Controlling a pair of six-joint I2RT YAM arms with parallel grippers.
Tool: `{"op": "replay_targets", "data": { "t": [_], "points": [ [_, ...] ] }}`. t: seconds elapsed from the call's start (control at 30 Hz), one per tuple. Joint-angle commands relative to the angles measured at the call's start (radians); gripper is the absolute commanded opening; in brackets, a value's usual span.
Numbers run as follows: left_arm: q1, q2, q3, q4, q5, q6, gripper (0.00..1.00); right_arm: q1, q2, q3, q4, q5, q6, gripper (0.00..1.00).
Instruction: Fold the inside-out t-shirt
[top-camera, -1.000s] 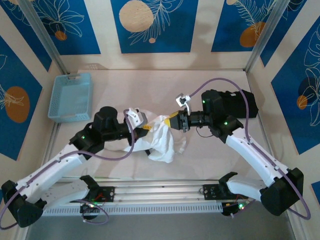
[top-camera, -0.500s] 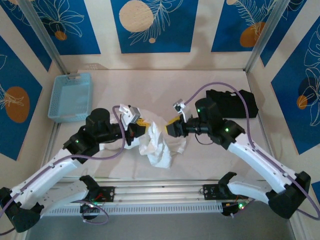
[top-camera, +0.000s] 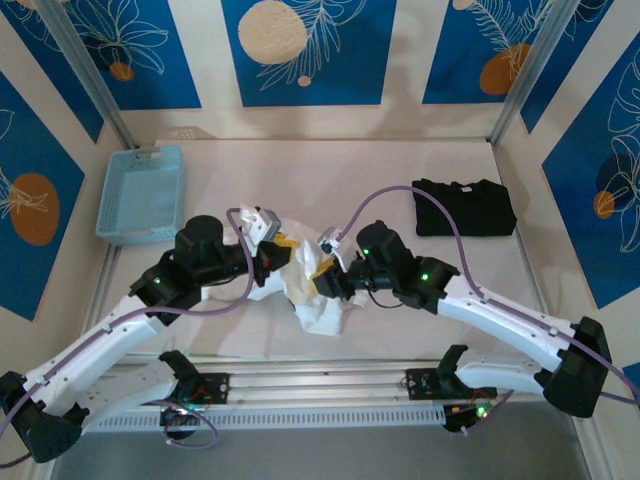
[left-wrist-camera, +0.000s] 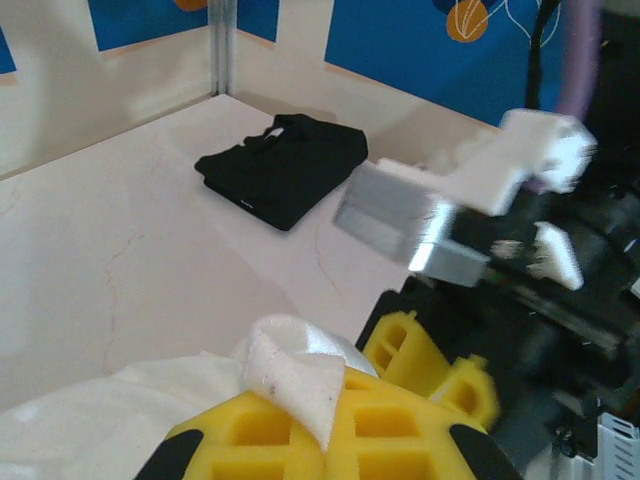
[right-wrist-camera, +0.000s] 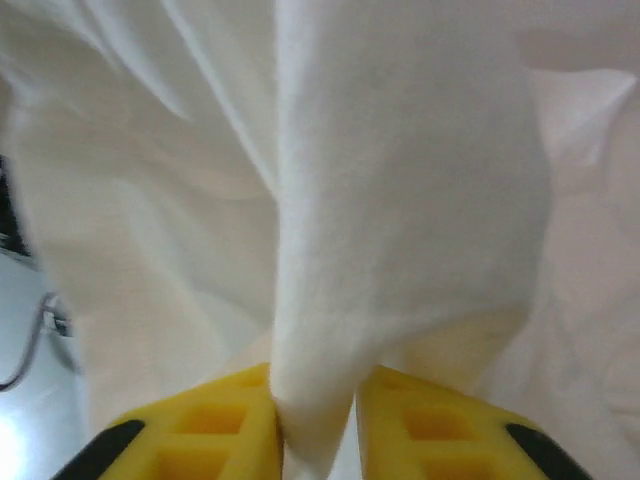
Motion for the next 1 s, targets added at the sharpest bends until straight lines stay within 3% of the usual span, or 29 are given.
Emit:
{"op": "replay_targets", "data": {
  "t": [0.0,0.1,0.2,0.33,0.57,0.97],
  "points": [
    [-0.002,-0.014,-0.006,-0.011,-0.050,0.005,0.00,-0.002,-0.034,0.020,0.078,0.021,0.011,0.08],
    [-0.001,-0.015,-0.011,-0.042,-0.134,0.014,0.00,-0.057,-0.096,-0.023,0.123,-0.128,0.023,0.00],
    [0.000,-0.011,-0.026,-0.071,-0.228,0.034,0.00,-0.154,-0.146,-0.083,0.226,-0.358,0.086,0.00],
    [-0.001,-0.019,-0.057,-0.063,-0.244,0.049,0.00,-0.233,-0.153,-0.139,0.362,-0.512,0.182,0.00],
    [0.000,-0.049,-0.119,-0.015,-0.170,0.098,0.13,-0.263,-0.118,-0.144,0.425,-0.576,0.222,0.00],
    [0.003,-0.149,-0.194,-0.081,-0.211,0.062,0.38,-0.292,-0.114,-0.142,0.424,-0.554,0.233,0.00]
  ]
}}
